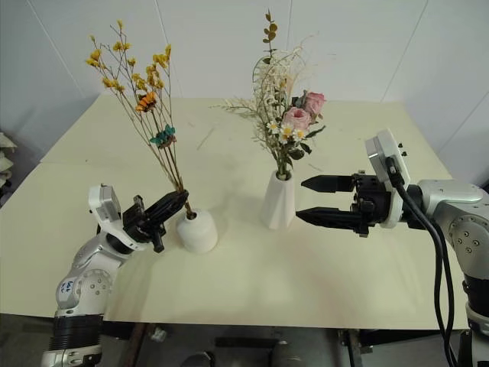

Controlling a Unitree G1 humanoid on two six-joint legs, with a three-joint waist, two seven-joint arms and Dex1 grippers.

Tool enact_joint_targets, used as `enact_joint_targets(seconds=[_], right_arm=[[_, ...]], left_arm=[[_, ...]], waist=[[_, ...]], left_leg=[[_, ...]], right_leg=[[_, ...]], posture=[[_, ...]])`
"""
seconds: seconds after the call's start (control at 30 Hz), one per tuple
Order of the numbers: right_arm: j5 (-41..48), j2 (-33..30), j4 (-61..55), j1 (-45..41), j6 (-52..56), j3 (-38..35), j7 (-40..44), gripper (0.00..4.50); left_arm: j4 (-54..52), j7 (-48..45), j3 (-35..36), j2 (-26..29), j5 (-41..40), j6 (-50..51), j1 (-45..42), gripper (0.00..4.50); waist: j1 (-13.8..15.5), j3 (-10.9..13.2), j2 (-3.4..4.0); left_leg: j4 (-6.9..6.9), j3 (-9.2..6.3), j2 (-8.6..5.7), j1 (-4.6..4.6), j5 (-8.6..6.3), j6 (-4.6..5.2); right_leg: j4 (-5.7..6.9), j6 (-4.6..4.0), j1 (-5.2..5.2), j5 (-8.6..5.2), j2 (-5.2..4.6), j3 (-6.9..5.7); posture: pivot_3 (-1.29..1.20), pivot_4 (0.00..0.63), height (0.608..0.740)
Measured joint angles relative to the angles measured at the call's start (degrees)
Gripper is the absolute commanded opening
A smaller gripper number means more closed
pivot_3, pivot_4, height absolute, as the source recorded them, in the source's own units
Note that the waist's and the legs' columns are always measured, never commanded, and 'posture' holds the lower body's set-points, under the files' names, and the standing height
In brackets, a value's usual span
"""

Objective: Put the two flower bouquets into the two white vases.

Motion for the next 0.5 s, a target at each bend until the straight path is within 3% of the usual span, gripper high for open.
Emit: enact_joint_targets(seconds=[0.5], right_arm=[[1.28,0.95,-1.53,0.69,-0.04,-0.2,-2.8,4.13]], left_arm=[[6.15,-3.82,-2.3,-0.31,5.24,-8.75,-1.15,0.03]], waist=[[0.08,0.0,0.0]], left_leg=[[-0.01,0.0,0.0,-0.03,-0.01,0.01]], right_leg=[[-0.05,0.0,0.0,0.0,-0.01,0.0]], posture=[[0.0,0.15,0.74]])
